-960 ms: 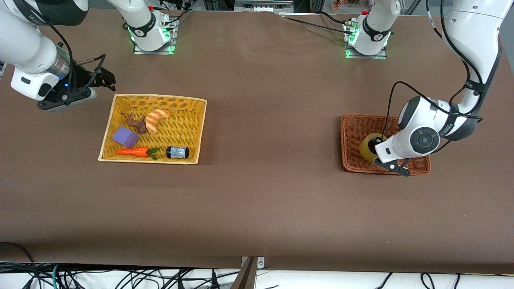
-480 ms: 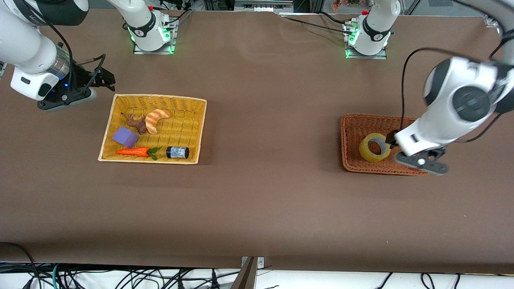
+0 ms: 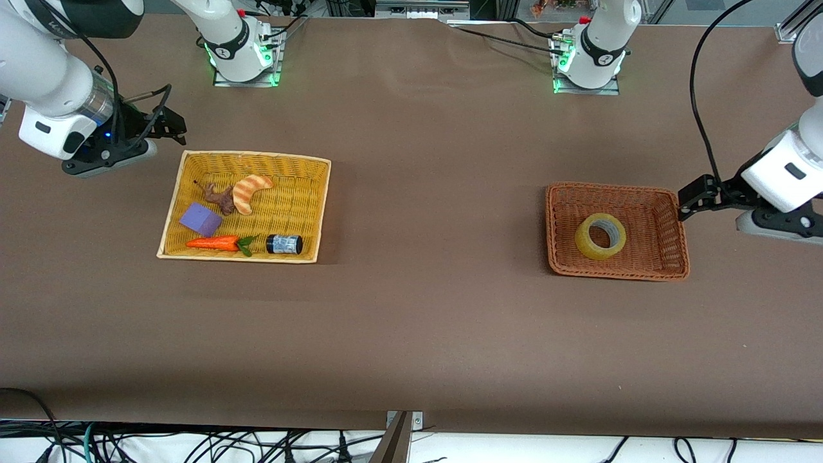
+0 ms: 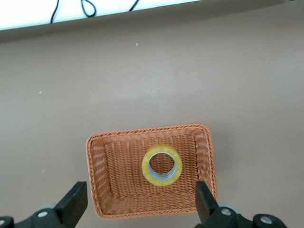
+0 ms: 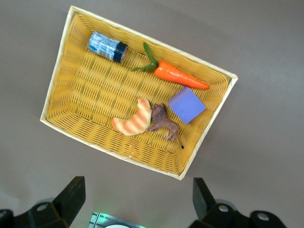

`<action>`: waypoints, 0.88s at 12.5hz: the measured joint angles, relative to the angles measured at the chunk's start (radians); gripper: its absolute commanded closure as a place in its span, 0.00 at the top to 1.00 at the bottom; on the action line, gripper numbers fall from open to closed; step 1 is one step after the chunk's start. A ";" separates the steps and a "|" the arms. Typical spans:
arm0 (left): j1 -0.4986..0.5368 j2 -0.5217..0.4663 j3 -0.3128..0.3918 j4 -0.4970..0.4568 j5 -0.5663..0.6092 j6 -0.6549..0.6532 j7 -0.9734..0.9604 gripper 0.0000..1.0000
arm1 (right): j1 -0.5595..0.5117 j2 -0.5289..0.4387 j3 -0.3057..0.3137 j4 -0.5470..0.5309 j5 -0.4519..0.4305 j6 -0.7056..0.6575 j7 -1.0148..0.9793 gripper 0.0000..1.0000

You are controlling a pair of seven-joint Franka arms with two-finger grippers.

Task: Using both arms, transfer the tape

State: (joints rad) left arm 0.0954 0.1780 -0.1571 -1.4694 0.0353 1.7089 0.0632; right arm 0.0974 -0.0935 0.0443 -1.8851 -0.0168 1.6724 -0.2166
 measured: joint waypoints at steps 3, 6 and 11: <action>-0.077 -0.064 0.079 -0.118 -0.017 0.038 -0.020 1.00 | 0.004 -0.005 0.008 0.087 0.000 -0.073 0.000 1.00; -0.084 -0.166 0.081 -0.247 -0.017 0.095 -0.060 1.00 | 0.002 0.016 0.007 0.161 0.000 -0.135 0.000 1.00; -0.104 -0.202 0.108 -0.288 -0.017 0.076 -0.061 1.00 | 0.000 0.060 0.006 0.199 0.000 -0.146 0.000 1.00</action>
State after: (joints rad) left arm -0.0087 -0.0245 -0.0492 -1.7574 0.0184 1.7851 0.0024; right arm 0.0974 -0.0334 0.0506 -1.6863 -0.0168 1.5263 -0.2164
